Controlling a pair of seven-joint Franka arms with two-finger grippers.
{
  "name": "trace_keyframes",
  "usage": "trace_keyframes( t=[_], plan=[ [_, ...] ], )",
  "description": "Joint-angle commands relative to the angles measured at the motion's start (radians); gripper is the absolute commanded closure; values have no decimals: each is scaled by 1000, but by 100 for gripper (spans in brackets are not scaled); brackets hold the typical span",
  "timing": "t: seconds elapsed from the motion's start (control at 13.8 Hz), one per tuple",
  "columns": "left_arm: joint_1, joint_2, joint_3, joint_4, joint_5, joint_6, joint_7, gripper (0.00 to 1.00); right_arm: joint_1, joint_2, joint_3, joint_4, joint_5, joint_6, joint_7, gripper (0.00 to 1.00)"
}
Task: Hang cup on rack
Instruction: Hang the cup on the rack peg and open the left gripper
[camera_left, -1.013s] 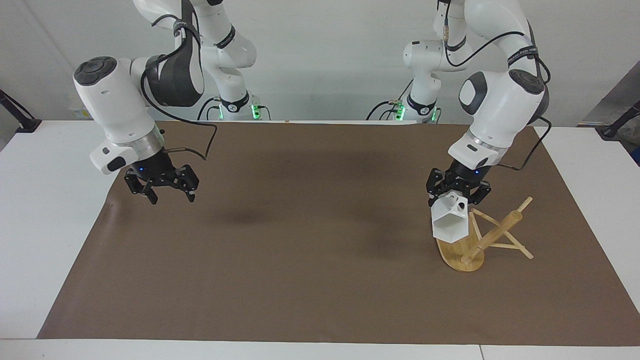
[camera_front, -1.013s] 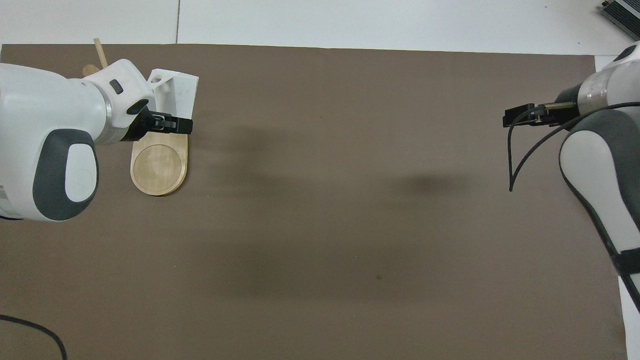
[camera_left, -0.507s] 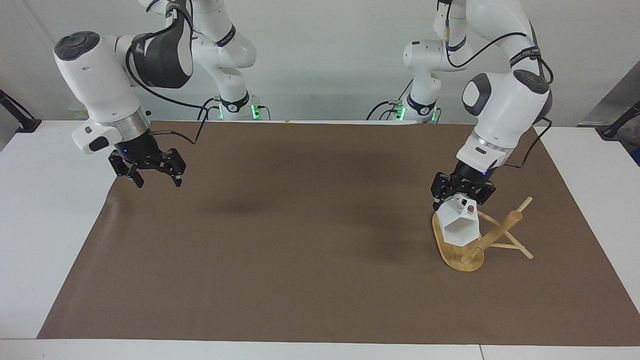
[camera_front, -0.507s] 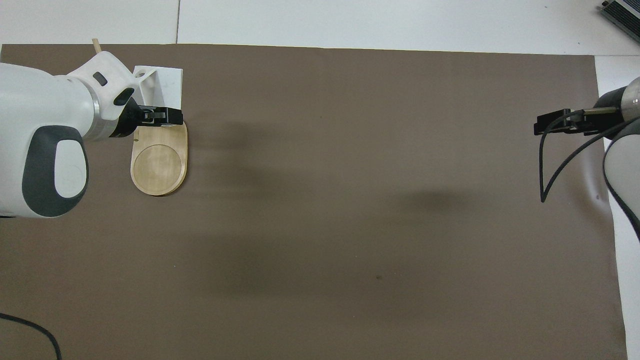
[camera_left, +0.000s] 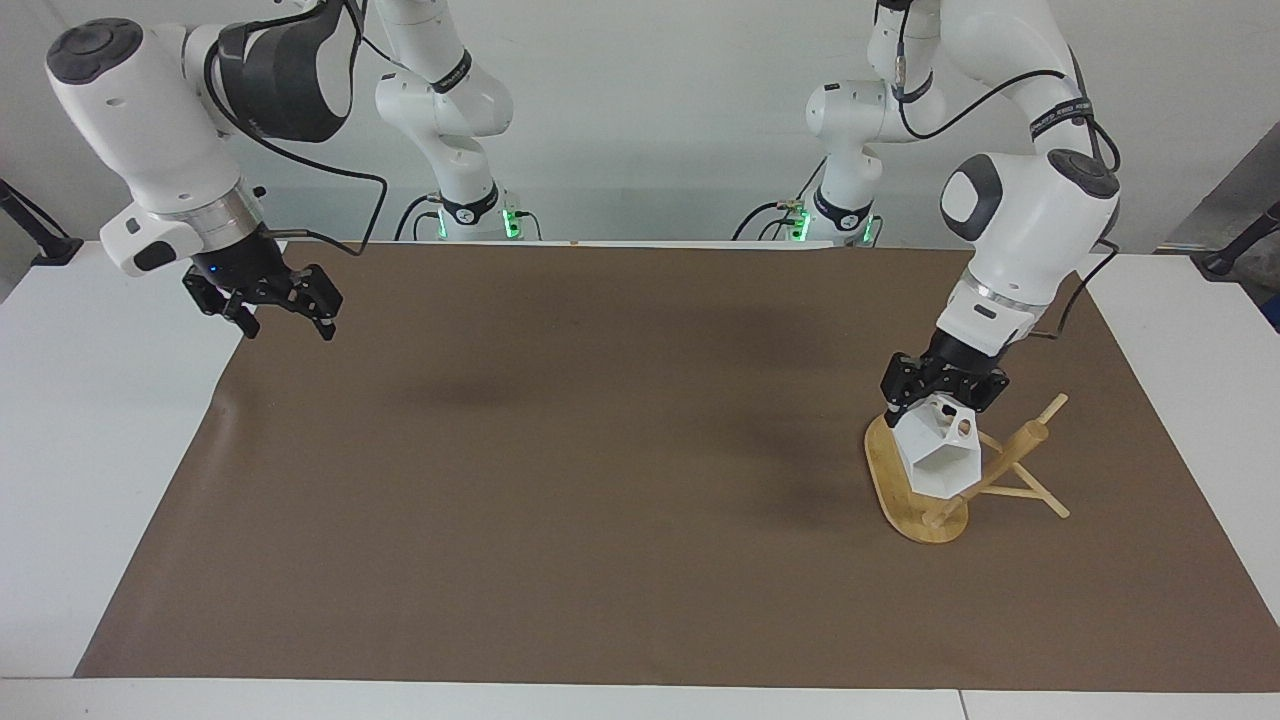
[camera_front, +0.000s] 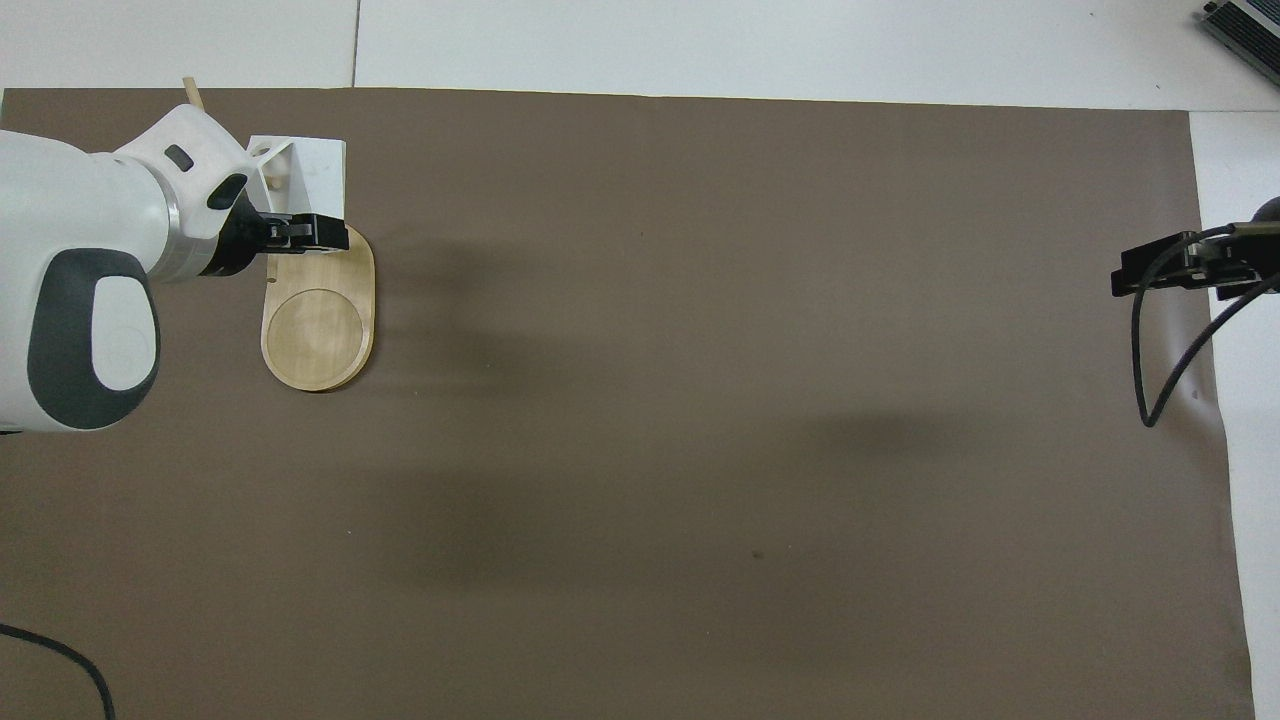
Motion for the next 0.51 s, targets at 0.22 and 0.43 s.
trace_keyframes(
  t=[0.22, 0.43],
  plan=[
    [54, -17, -9, -34, -67, -14, -8, 100, 0, -36, 4, -17, -13, -30, 14, 0],
    [65, -20, -9, -27, -74, -53, -6, 100, 0, -39, 4, -23, -13, -30, 14, 0]
  ],
)
